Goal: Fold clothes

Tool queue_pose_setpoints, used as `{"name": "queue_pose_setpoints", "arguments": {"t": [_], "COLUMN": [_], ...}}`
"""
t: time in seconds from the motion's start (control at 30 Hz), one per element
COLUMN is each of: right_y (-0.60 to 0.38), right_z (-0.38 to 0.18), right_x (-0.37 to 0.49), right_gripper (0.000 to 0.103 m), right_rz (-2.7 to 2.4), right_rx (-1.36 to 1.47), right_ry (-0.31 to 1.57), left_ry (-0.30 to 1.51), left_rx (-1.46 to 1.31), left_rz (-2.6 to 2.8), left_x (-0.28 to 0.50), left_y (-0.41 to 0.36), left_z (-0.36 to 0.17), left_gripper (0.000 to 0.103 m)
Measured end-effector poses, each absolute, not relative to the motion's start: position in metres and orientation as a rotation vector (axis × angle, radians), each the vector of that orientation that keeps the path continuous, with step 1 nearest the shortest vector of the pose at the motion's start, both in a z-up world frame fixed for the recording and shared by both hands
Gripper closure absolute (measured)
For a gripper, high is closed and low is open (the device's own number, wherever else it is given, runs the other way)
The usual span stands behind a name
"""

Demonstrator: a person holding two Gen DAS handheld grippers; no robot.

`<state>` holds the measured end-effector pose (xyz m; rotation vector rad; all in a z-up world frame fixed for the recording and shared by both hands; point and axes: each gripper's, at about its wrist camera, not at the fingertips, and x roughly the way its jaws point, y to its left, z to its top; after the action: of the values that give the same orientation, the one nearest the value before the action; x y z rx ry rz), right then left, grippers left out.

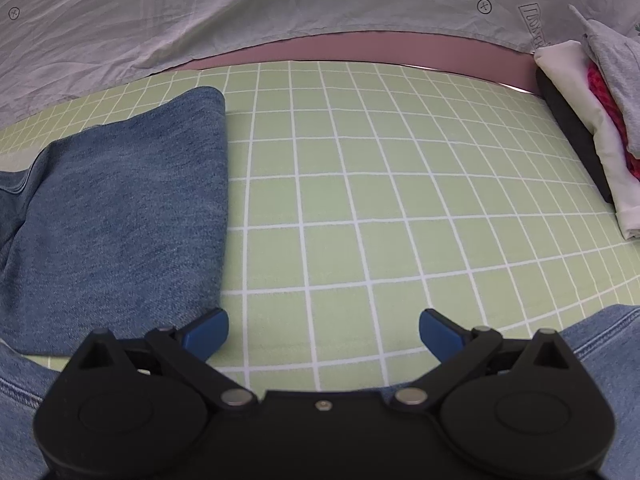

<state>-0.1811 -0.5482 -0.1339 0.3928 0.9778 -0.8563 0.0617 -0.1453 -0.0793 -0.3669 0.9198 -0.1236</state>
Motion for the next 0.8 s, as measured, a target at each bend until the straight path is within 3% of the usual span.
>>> {"name": "queue_pose_setpoints", "arguments": {"t": [0.2, 0.33, 0.8], "right_y": [-0.547, -0.55, -0.569], "right_z": [-0.135, -0.129, -0.132], "right_x": [-0.18, -0.177, -0.15], "right_gripper": [0.0, 0.001, 0.01], "right_rz": [-0.849, -0.831, -0.742], "right_rx": [0.385, 0.421, 0.669], "right_ry": [0.988, 0.945, 0.792], "left_ry": [0.944, 0.973, 0.989], "left_rx": [-0.521, -0.767, -0.736], "left_rz": [-0.054, -0.025, -0.036], "left_x": [0.059, 0.058, 0.06], "left_y": [-0.115, -0.09, -0.089], "left_z": [-0.096, -0.11, -0.113], "left_gripper": [0.08, 0.079, 0.08]}}
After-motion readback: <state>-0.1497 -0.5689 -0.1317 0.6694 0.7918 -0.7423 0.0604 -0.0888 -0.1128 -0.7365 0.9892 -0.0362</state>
